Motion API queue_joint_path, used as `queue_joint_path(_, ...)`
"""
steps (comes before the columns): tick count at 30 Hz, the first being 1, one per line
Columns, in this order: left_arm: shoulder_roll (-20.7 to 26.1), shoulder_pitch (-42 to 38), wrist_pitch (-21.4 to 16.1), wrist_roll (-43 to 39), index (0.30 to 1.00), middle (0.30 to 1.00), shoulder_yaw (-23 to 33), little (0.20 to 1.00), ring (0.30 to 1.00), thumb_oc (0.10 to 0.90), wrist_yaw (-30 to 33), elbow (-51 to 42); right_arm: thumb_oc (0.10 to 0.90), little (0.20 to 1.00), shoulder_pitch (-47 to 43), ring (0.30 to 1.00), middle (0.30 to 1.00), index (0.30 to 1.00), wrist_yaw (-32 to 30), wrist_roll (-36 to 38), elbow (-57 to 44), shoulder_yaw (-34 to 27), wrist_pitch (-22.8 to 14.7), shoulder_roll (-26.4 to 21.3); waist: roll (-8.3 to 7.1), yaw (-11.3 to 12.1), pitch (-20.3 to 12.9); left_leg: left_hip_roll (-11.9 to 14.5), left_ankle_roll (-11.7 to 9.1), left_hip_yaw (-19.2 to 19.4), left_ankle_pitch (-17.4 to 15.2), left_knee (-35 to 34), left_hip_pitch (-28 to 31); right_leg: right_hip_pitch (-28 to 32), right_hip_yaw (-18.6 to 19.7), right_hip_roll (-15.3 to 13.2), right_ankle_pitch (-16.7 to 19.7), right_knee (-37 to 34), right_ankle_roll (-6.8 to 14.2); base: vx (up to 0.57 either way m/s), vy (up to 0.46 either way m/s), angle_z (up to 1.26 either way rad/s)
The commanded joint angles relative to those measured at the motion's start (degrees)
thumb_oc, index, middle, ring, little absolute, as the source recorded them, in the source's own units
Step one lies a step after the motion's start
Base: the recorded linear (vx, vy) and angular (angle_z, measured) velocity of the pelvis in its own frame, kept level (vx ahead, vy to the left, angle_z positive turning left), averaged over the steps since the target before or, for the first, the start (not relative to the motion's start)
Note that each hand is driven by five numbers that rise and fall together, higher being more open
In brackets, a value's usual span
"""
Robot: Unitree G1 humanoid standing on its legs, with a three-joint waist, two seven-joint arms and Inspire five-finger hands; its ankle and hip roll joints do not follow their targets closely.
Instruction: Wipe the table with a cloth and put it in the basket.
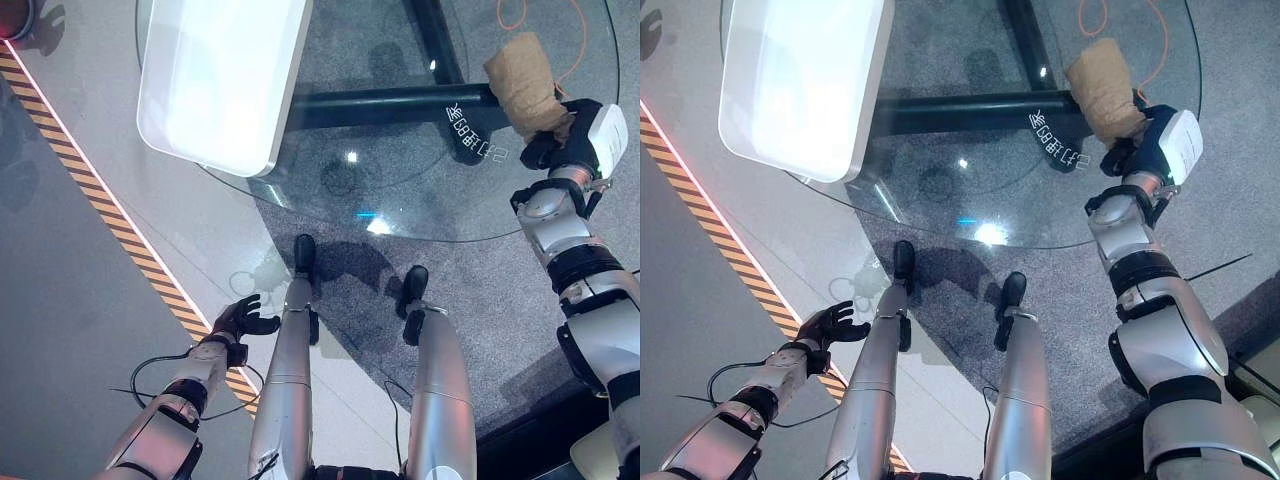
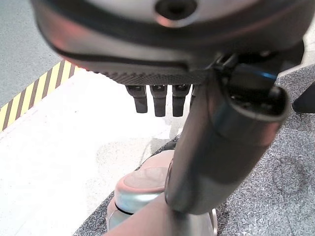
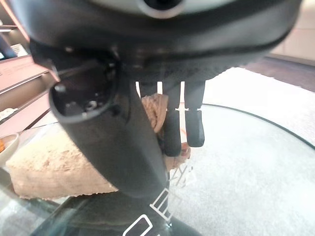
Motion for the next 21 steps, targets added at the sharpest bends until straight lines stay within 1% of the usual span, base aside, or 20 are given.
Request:
queue_joint_path(1,-2.1,4.0,-0.5,0.6,0.9,0.9,-1.2,0.9,0.9,0.8,0.5,0.0,0.1,0.2,-4.8,0.3,0.3,0.3,4.6,-5.7,-8.1,6.3,-2.6,0.1,1.62,2.2,-0.9,-1.1,3.8,1.3,-10.2,10.9,0.2,1.8,-0.9,-0.3,9.0,-9.9,0.9,0.0,0.0,0.0)
queue_joint_path(5,-2.5,4.3,-0.6,0.7,0.9,0.9,-1.3,0.9,0.9,0.8,1.1,-0.6,0.1,0.2,-4.7,0.3,0.3,0.3,5.3,-7.1,-11.8,7.5,-1.7,0.8,1.63,2.2,-0.9,-1.2,3.7,1.5,-10.0,10.6,0.1,1.7,-1.0,-0.3,9.1,-10.0,0.8,0.0,0.0,0.0)
queue_joint_path(9,-2.9,4.4,-0.9,1.0,0.9,0.9,-1.2,0.9,0.9,0.8,1.2,-0.5,0.1,0.2,-4.6,0.3,0.3,0.3,6.1,-8.1,-13.6,8.5,-1.8,1.5,1.66,2.2,-0.9,-1.1,3.7,1.5,-9.9,10.5,0.1,1.7,-1.0,-0.3,9.0,-10.0,0.8,0.0,0.0,0.0)
queue_joint_path(13,-3.3,4.7,-1.0,1.3,0.9,0.9,-1.1,0.9,0.9,0.8,1.6,-0.7,0.1,0.2,-4.4,0.3,0.3,0.3,8.3,-10.4,-16.4,9.3,-2.5,2.2,1.75,2.3,-0.9,-1.1,3.6,1.6,-9.6,10.2,0.2,1.7,-1.0,-0.3,9.0,-10.0,0.8,0.0,0.0,0.0)
queue_joint_path(19,-3.3,4.7,-0.9,1.8,0.9,0.9,-0.9,0.9,0.9,0.8,1.4,-0.9,0.1,0.2,-4.0,0.3,0.3,0.3,10.9,-13.2,-19.8,10.7,-2.1,2.6,1.75,2.2,-0.9,-1.3,3.5,1.6,-9.4,10.3,0.2,1.5,-1.0,-0.4,9.2,-9.9,0.9,0.0,0.0,0.0)
queue_joint_path(21,-3.4,4.6,-0.8,1.9,0.9,0.9,-0.7,0.9,0.9,0.8,1.4,-1.0,0.1,0.2,-3.6,0.3,0.3,0.3,12.7,-14.0,-20.5,11.3,-2.2,2.9,1.73,2.2,-0.9,-1.3,3.5,1.7,-9.3,10.1,0.2,1.5,-1.0,-0.4,9.2,-10.0,0.9,0.0,0.0,0.0)
